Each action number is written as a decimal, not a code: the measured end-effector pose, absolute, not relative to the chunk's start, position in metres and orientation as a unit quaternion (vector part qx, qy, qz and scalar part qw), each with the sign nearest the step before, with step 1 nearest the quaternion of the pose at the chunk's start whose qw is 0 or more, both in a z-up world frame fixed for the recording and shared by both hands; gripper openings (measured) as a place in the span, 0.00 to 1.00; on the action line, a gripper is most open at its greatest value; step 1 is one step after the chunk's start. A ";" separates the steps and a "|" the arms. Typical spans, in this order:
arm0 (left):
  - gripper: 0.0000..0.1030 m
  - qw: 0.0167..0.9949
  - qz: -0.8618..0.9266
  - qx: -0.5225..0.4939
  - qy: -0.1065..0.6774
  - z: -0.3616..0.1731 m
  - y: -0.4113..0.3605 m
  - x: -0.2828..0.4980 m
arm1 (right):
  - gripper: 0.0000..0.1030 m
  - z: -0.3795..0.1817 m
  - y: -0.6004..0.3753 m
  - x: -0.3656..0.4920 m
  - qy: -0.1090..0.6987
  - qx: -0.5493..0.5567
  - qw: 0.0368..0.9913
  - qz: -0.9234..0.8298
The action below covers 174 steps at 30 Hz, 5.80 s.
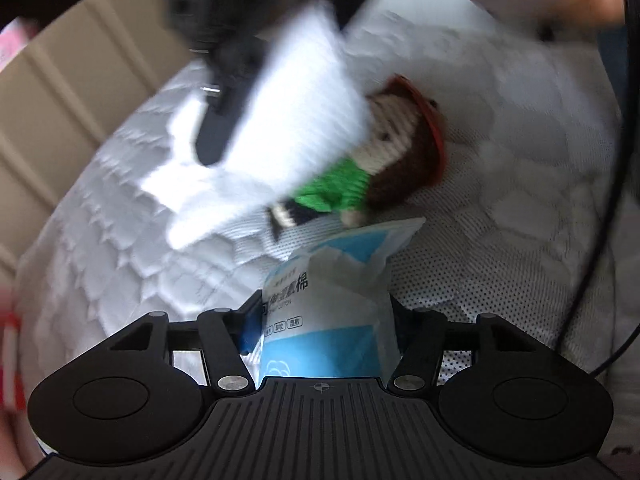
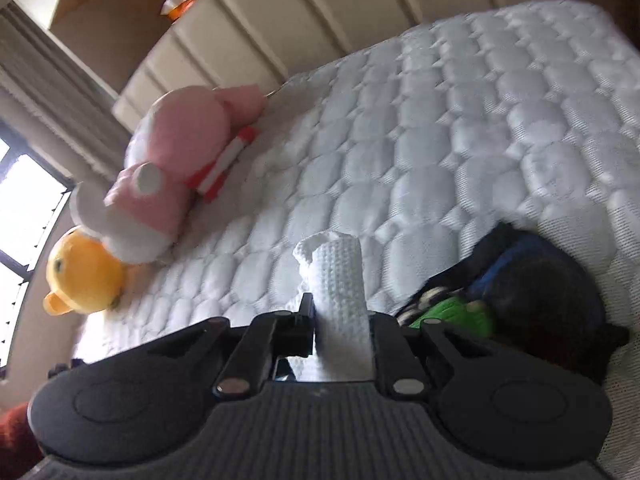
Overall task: Organize soft objects
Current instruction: 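Hold the pack in the left tool while the right tool's towel wipes it again, then carry the blue pack in the left tool over toward the doll, then hold the blue pack in the left tool while the right tool's towel wipes it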
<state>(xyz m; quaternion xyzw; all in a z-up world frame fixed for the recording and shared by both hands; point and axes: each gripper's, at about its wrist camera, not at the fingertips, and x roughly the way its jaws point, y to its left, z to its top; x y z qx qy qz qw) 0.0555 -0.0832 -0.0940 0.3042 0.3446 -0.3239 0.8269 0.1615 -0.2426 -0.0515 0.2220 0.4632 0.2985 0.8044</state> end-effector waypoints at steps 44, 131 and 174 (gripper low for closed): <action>0.64 0.805 -0.392 -0.277 0.348 -0.071 0.031 0.095 | 0.13 -0.061 -0.241 0.166 0.478 0.234 0.803 0.268; 0.50 0.898 -0.315 0.139 0.275 -0.076 -0.058 0.060 | 0.09 -0.056 -0.231 0.153 0.487 0.143 0.818 0.271; 0.57 0.890 -0.185 0.416 0.013 -0.091 -0.097 0.026 | 0.10 0.022 -0.269 0.132 0.302 0.254 0.851 0.345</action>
